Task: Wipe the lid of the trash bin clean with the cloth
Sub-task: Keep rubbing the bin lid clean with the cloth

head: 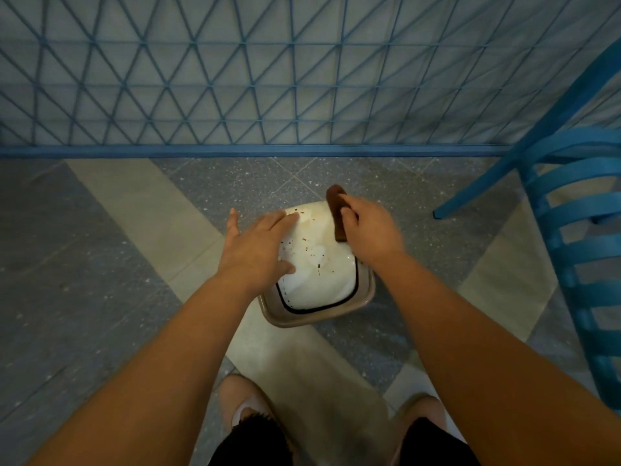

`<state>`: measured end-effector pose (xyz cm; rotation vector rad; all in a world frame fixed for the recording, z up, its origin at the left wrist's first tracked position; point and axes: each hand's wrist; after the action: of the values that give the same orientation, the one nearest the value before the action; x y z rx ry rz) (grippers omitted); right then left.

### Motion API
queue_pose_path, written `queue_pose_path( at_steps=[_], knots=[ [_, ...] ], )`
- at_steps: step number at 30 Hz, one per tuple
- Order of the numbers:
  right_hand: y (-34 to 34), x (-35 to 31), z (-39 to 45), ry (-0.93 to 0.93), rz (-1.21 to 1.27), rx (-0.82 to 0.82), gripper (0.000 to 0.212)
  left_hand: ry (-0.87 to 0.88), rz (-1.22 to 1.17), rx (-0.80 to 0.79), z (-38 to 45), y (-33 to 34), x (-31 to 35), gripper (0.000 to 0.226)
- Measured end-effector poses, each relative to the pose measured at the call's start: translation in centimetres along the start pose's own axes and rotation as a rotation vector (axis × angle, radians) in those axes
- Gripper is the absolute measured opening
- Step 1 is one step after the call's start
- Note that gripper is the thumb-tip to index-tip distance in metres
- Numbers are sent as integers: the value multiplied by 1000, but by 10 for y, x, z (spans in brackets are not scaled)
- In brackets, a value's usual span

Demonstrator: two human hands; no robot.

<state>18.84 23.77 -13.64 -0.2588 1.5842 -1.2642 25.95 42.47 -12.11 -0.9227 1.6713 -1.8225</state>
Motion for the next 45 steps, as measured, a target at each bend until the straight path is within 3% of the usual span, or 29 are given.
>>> queue_pose_path(
  at_steps=[6,11,18,20,24,26,33,37,42,45],
  knots=[
    [-2,9,-40,-1,15,66,44,43,145,60,-4,-2,10,87],
    [-5,7,-85,17,-30,160,44,-38,43,33,-10,-1,28,101],
    [-11,10,-102,-481,-110,142,40,-114,37,149,-22,14,36,96],
    [-15,15,-80,-443,-99,154,38,-112,30,138,-23,15,37,98],
    [-16,19,-38,-84,-107,93,41,-122,28,126,-24,13,38,98],
    [-14,20,-42,-22,-42,59,39,-122,38,136,-25,13,39,97],
    [-12,8,-77,-374,-124,16,36,-132,48,141,-23,13,43,94],
    [-9,0,-42,-264,-129,-9,35,-138,61,126,-24,13,44,95],
    [-7,6,-8,245,100,-134,33,-122,74,111,-24,11,43,97],
    [-7,15,-11,363,173,-132,32,-65,85,90,-19,10,38,96]
  ],
)
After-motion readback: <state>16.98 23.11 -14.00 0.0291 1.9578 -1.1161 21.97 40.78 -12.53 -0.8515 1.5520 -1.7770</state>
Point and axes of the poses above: each hand's wrist, its own z-axis towards the middle knuckle, its own y-axis out of the palm, x = y × z, and after that the axes turned 14 degrees about x, right-handed
